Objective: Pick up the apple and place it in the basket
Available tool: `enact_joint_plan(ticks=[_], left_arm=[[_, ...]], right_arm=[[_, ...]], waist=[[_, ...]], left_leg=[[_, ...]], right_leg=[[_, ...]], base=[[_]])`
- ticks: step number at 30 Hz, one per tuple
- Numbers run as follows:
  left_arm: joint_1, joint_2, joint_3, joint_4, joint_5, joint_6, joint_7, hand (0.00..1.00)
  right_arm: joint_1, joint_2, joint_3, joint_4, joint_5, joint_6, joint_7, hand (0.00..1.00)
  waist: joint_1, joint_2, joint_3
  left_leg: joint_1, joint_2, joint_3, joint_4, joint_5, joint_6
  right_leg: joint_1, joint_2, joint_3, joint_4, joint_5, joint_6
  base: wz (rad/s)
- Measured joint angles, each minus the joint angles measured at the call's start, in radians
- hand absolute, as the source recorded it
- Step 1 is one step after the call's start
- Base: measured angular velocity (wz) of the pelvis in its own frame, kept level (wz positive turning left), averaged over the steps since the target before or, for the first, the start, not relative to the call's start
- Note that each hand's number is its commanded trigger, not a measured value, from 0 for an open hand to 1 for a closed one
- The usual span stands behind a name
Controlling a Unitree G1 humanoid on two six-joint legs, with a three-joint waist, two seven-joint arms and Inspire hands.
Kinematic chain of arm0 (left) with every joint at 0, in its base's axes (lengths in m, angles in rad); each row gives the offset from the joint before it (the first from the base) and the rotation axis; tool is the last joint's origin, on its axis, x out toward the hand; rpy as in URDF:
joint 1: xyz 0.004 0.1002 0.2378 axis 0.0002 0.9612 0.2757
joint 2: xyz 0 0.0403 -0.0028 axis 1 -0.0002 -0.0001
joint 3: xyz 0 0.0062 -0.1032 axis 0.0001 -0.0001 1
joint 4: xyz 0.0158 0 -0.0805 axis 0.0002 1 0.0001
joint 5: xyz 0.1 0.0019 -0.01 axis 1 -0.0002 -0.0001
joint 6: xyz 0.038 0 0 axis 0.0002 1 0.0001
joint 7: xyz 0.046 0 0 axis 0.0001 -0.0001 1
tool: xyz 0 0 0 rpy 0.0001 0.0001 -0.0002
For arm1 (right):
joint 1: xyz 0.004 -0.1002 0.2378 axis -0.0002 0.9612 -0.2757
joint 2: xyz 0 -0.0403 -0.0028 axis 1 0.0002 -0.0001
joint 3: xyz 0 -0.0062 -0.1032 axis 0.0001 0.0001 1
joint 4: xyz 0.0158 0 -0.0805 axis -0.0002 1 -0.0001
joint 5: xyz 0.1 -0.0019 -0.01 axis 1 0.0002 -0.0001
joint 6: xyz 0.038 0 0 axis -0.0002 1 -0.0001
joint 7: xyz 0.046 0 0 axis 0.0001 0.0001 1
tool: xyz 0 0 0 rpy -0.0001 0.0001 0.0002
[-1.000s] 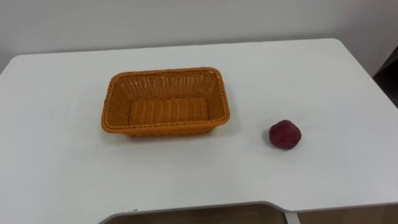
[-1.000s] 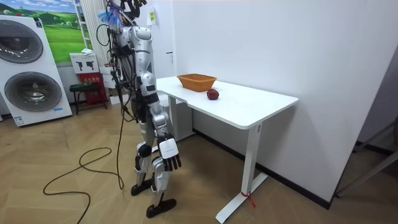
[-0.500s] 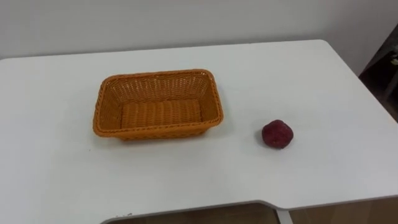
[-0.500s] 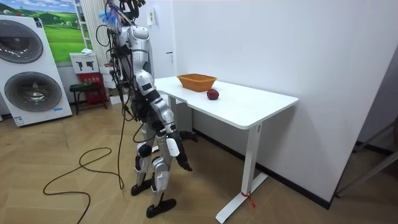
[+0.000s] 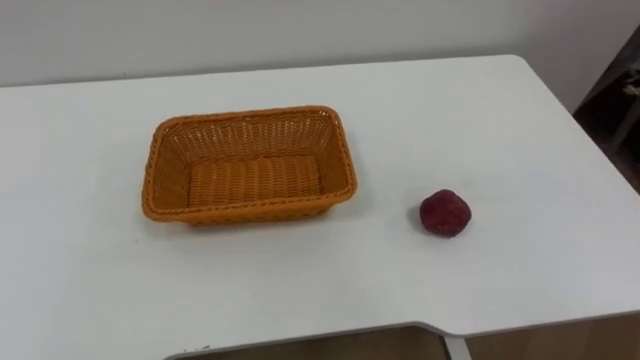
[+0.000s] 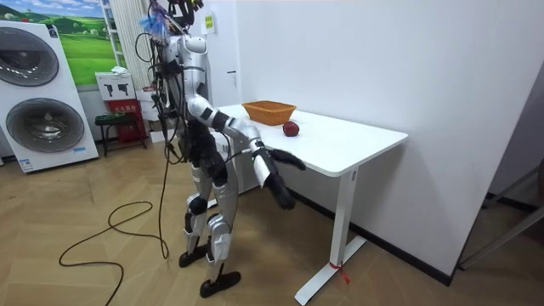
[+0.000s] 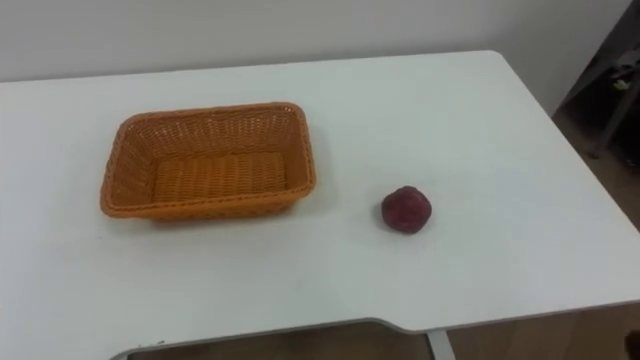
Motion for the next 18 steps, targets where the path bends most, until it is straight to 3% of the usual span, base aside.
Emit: enact_joint_plan(ticks=[3,7,12,18], left_arm=[[-0.015,0.000,-0.018,0.010,0.021,-0.001,0.000,0.00],[-0.027,0.000,-0.030,0.017,0.044,-0.003,0.000,0.00],[-0.031,0.000,-0.037,0.017,0.043,-0.003,-0.004,0.00],[-0.063,0.000,-0.062,0.018,0.040,-0.018,-0.005,0.00]], right_arm=[[-0.010,-0.015,0.047,-0.092,-0.151,-0.011,-0.074,0.00],[-0.011,-0.016,0.086,-0.154,-0.332,-0.011,-0.091,0.00],[-0.018,-0.026,0.164,-0.262,-0.543,-0.014,-0.041,0.00],[-0.018,-0.047,0.262,-0.295,-0.593,-0.044,0.055,0.00]], waist=[[0.014,0.001,-0.0001],[0.029,0.001,-0.0006],[0.030,0.005,0.0039],[0.056,0.007,0.0034]], left_leg=[[-0.001,0.000,-0.001,-0.001,0.000,0.000],[0.004,0.000,-0.001,-0.005,0.000,0.000],[0.003,0.000,-0.001,-0.007,0.000,0.000],[0.004,0.000,-0.001,-0.007,0.000,0.000]], right_leg=[[0.001,0.000,-0.002,-0.005,0.000,0.000],[0.004,0.000,-0.004,-0.006,0.000,0.000],[0.002,0.000,-0.001,-0.007,0.000,0.000],[0.002,0.000,0.000,-0.007,0.001,0.000]], base=[[0.00],[0.00],[0.00],[0.00]])
